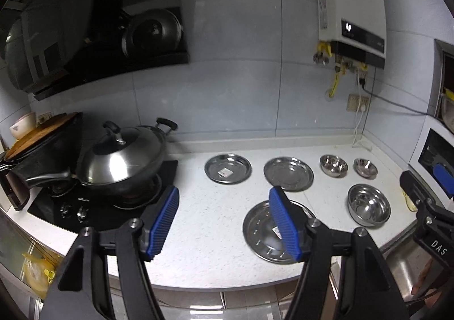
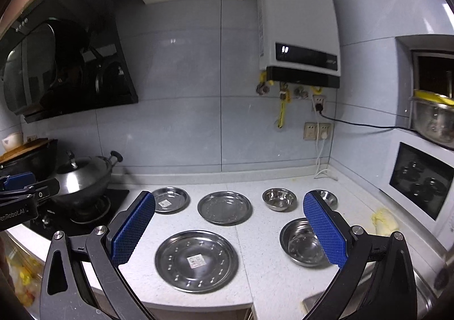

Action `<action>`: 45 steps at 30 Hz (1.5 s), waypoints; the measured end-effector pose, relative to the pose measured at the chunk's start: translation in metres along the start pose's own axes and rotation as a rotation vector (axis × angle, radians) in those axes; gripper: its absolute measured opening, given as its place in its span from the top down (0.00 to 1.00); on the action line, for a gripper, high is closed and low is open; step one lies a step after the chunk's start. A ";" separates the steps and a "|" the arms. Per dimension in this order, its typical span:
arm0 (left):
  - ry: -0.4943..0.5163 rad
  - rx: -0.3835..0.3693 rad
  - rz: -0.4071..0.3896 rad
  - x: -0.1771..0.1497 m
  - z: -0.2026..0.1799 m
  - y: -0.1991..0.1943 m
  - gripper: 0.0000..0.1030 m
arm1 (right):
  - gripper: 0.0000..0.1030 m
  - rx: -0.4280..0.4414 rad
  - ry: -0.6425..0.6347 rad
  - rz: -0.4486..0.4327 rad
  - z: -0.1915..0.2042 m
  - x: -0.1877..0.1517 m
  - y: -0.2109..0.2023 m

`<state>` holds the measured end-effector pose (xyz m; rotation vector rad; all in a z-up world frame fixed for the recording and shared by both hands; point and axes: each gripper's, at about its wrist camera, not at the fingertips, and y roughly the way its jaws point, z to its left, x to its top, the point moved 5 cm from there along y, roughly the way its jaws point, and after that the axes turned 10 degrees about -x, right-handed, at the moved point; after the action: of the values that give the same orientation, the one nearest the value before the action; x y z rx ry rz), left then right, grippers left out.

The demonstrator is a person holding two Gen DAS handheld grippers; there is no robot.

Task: Organize plates and bowls

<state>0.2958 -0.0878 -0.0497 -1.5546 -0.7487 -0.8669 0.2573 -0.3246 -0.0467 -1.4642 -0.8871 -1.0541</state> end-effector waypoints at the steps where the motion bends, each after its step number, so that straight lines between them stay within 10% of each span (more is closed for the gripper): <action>1: 0.003 0.002 0.017 0.000 -0.003 0.011 0.37 | 0.01 0.007 -0.001 0.011 0.000 -0.002 0.008; 14: 0.087 -0.061 0.238 -0.012 0.004 0.187 0.37 | 0.01 -0.058 -0.005 0.224 0.019 -0.051 0.151; 24: 0.098 -0.162 0.613 -0.083 0.019 0.305 0.37 | 0.01 -0.072 -0.049 0.557 0.049 -0.134 0.233; 29: 0.035 -0.233 0.815 -0.122 0.019 0.336 0.37 | 0.01 -0.080 -0.042 0.697 0.045 -0.174 0.259; 38: 0.004 -0.236 0.886 -0.137 0.006 0.362 0.38 | 0.01 -0.094 -0.054 0.806 0.028 -0.203 0.287; 45: 0.079 -0.197 0.870 -0.140 -0.011 0.371 0.41 | 0.43 -0.065 -0.069 0.865 0.026 -0.213 0.296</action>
<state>0.5335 -0.1548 -0.3606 -1.7752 0.1104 -0.3430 0.4662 -0.3391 -0.3464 -1.7000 -0.1921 -0.3831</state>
